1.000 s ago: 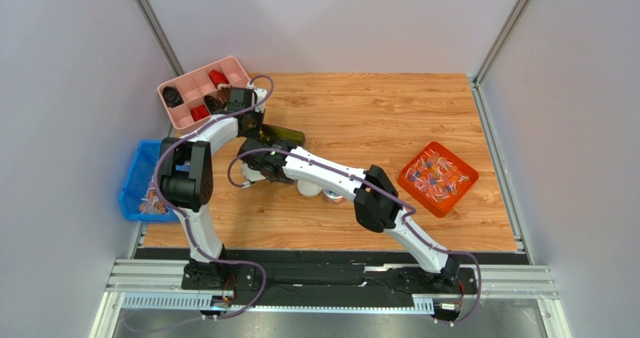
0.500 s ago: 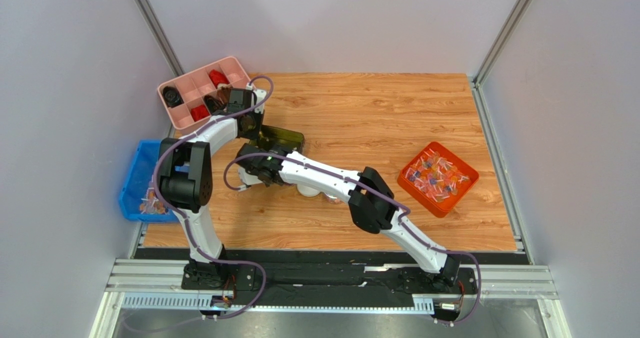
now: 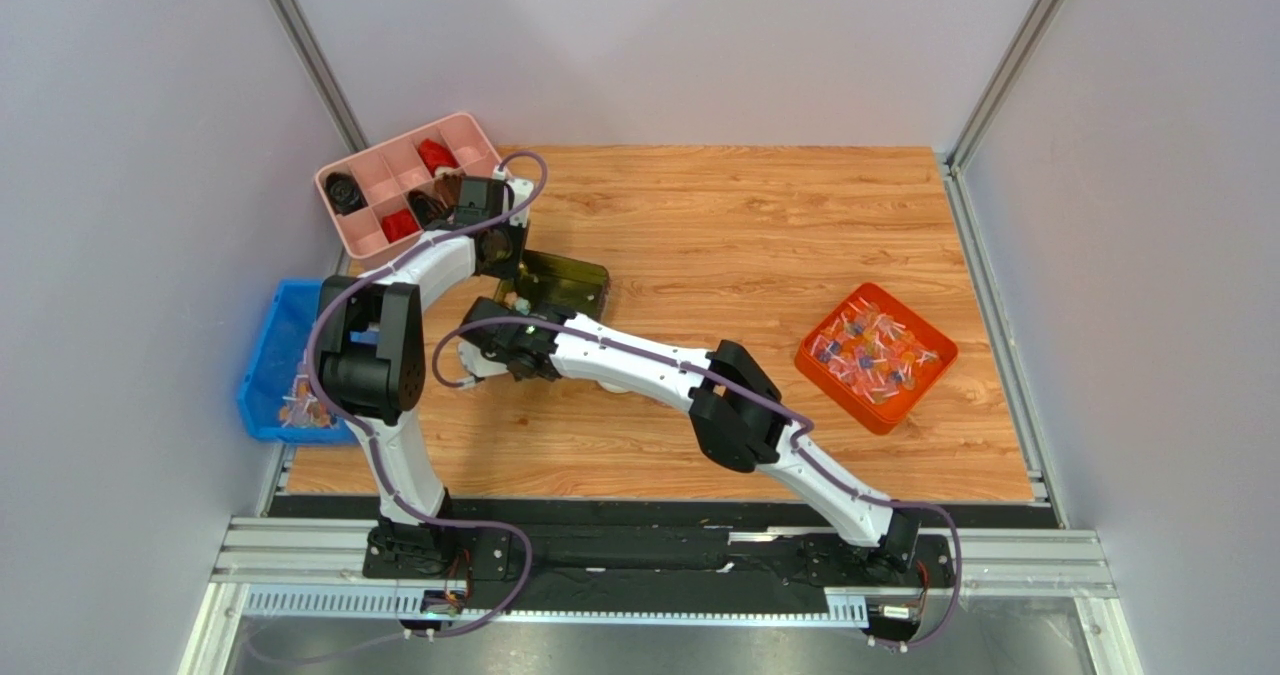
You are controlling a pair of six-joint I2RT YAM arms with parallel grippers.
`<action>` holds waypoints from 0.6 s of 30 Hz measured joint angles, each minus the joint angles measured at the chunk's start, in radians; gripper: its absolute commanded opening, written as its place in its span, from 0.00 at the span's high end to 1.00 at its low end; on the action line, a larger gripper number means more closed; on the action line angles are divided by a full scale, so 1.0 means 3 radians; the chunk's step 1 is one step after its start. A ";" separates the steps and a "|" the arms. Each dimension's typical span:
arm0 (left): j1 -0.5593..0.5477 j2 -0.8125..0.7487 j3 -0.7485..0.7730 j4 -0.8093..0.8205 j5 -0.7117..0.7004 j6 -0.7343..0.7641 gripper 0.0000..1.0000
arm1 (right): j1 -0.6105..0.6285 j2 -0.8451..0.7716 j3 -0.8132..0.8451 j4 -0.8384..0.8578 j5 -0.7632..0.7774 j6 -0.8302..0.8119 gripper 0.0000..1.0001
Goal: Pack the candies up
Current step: Scoop the fake candies from the storage box.
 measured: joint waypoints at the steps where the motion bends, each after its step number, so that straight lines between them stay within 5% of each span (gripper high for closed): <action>1: 0.0000 0.0000 0.0000 -0.0001 0.0003 0.0001 1.00 | -0.0001 0.0000 -0.0001 0.0018 -0.0018 0.0023 1.00; 18: 0.0001 0.0000 -0.0001 -0.0023 -0.0024 0.0017 1.00 | -0.0219 -0.0168 -0.0280 0.0322 -0.0741 0.0470 1.00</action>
